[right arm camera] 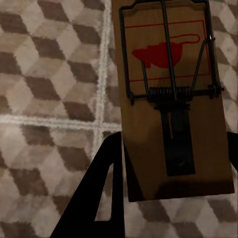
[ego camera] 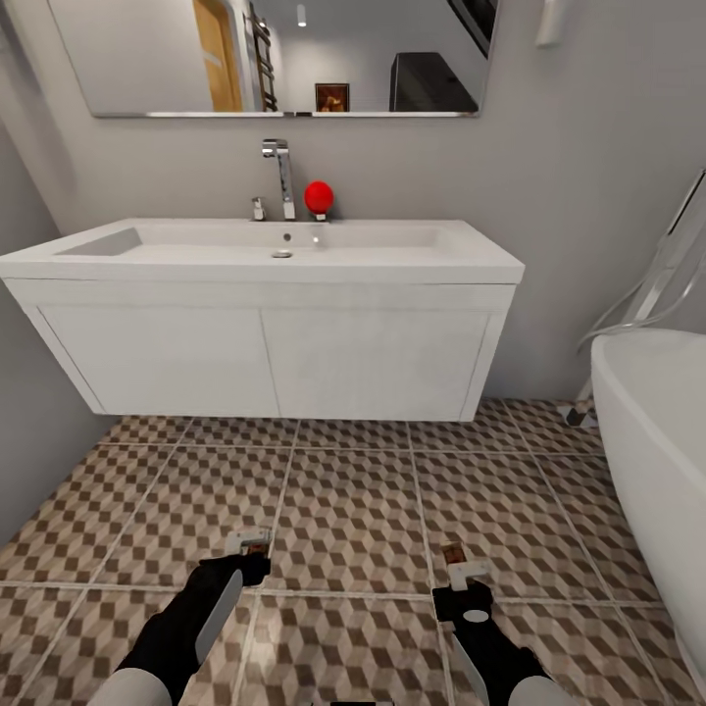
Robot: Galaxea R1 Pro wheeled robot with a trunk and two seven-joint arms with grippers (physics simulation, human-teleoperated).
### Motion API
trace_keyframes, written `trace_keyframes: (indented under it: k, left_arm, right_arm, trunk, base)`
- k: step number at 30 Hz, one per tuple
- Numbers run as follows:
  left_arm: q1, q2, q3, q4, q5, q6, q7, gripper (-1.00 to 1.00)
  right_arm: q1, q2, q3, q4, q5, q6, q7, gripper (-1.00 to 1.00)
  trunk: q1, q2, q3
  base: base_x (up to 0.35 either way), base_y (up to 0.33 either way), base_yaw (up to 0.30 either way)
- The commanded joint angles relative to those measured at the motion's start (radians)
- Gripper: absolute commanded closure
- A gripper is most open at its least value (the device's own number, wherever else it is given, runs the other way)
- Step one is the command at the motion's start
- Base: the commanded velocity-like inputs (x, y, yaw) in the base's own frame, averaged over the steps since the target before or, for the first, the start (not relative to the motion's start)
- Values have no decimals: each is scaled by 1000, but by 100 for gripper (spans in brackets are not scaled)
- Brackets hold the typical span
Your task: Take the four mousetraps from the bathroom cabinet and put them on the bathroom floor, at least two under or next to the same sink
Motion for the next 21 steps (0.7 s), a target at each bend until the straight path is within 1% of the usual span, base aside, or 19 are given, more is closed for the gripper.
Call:
trace_keyframes:
  k: [1, 6, 13, 21]
  left_arm:
    - [0, 1, -3, -1, 10, 3, 9, 100]
    - [0, 1, 1, 0, 11, 2, 9, 100]
    - [0, 0, 0, 0, 11, 2, 9, 100]
    - [0, 0, 0, 1, 12, 1, 9, 100]
  right_arm:
    - [0, 1, -8, -1, 9, 1, 1, 100]
    - [0, 1, -8, -1, 8, 3, 1, 100]
    - [0, 2, -8, -1, 7, 3, 1, 100]
    - [0, 2, -7, -1, 7, 3, 1, 100]
  trunk:
    - [0, 0, -1]
    - [0, 0, -1]
    - [0, 0, -1]
    - [0, 0, -1]
  base:
    - [307, 0, 0]
    - [313, 0, 0]
    - [153, 0, 0]
    - [296, 0, 0]
